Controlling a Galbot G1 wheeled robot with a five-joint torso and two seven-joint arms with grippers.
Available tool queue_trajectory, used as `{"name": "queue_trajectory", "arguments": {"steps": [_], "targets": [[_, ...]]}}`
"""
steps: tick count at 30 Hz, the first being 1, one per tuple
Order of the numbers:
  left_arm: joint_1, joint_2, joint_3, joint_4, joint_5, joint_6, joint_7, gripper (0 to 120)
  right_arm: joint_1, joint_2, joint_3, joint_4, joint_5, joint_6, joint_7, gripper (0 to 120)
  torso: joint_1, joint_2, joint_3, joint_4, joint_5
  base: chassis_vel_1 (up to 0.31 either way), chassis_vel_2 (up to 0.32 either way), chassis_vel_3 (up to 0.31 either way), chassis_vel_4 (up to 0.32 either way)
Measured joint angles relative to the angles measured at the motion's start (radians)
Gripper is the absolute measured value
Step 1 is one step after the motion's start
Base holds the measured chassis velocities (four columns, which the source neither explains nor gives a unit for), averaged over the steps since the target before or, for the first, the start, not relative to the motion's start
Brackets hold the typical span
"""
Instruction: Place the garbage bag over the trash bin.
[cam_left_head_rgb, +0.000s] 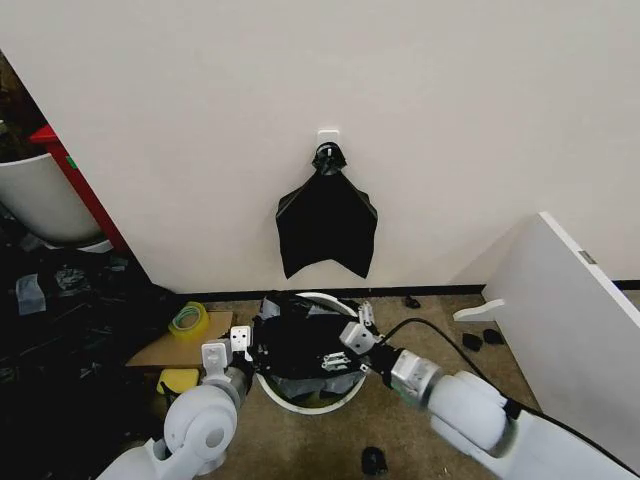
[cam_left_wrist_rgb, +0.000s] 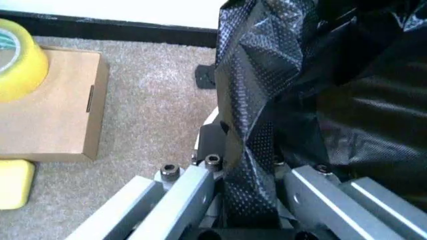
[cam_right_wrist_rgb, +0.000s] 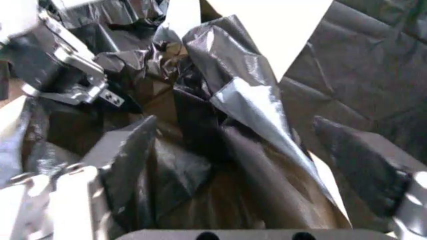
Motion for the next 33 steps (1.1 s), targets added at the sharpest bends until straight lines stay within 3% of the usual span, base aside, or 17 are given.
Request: {"name": "queue_trajectory", "arguments": {"steps": [5, 9, 11, 15, 19, 22, 24, 27, 31, 32, 33], "targets": [[0.000, 0.009, 0.002, -0.004, 0.018, 0.003, 0.017, 0, 0.027, 0.012, -0.028, -0.022, -0.011, 0.007, 0.016, 69, 0.000, 0.000, 0.000, -0.0002, 0.0000, 0.000, 0.000, 0.000, 0.000], [0.002, 0.008, 0.005, -0.003, 0.031, 0.003, 0.025, 0, 0.036, 0.017, -0.034, -0.031, -0.030, 0.009, 0.028, 49, 0.000, 0.000, 0.000, -0.0001, 0.0001, 0.000, 0.000, 0.000, 0.000], [0.003, 0.007, 0.006, -0.002, 0.033, 0.003, 0.026, 0, 0.035, 0.016, -0.034, -0.032, -0.033, 0.011, 0.031, 48, 0.000, 0.000, 0.000, -0.0001, 0.0000, 0.000, 0.000, 0.000, 0.000], [0.005, 0.006, 0.007, 0.004, 0.047, 0.000, 0.029, 0, 0.022, 0.011, -0.027, -0.032, -0.036, 0.022, 0.047, 26, 0.000, 0.000, 0.000, -0.0002, 0.0001, 0.000, 0.000, 0.000, 0.000], [0.005, 0.005, 0.007, 0.004, 0.047, -0.001, 0.030, 0, 0.021, 0.011, -0.026, -0.032, -0.037, 0.022, 0.048, 19, 0.000, 0.000, 0.000, -0.0002, 0.0001, 0.000, 0.000, 0.000, 0.000], [0.009, 0.004, 0.007, 0.004, 0.054, -0.002, 0.037, 0, 0.017, 0.012, -0.022, -0.030, -0.038, 0.024, 0.048, 3, 0.000, 0.000, 0.000, -0.0002, 0.0001, 0.000, 0.000, 0.000, 0.000], [0.013, 0.005, 0.006, 0.005, 0.065, -0.004, 0.045, 0, 0.014, 0.013, -0.020, -0.028, -0.033, 0.024, 0.049, 0, 0.000, 0.000, 0.000, -0.0002, 0.0001, 0.000, 0.000, 0.000, 0.000], [0.024, 0.010, 0.005, 0.007, 0.095, -0.016, 0.069, 0, 0.013, 0.017, -0.014, -0.017, 0.022, 0.012, 0.056, 0, 0.000, 0.000, 0.000, -0.0002, 0.0001, 0.000, 0.000, 0.000, 0.000], [0.051, 0.028, 0.000, 0.008, 0.184, -0.074, 0.148, 0, 0.037, 0.055, 0.013, 0.002, 0.299, -0.056, 0.160, 0, 0.000, 0.000, 0.000, -0.0001, 0.0002, 0.000, 0.000, 0.000, 0.000], [0.051, 0.028, 0.000, 0.008, 0.184, -0.074, 0.148, 0, 0.037, 0.055, 0.013, 0.002, 0.299, -0.056, 0.160, 0, 0.000, 0.000, 0.000, -0.0001, 0.0002, 0.000, 0.000, 0.000, 0.000], [0.058, 0.033, -0.004, 0.004, 0.205, -0.082, 0.168, 0, 0.057, 0.068, 0.026, 0.002, 0.408, -0.078, 0.218, 0, 0.000, 0.000, 0.000, -0.0001, 0.0002, 0.000, 0.000, 0.000, 0.000]]}}
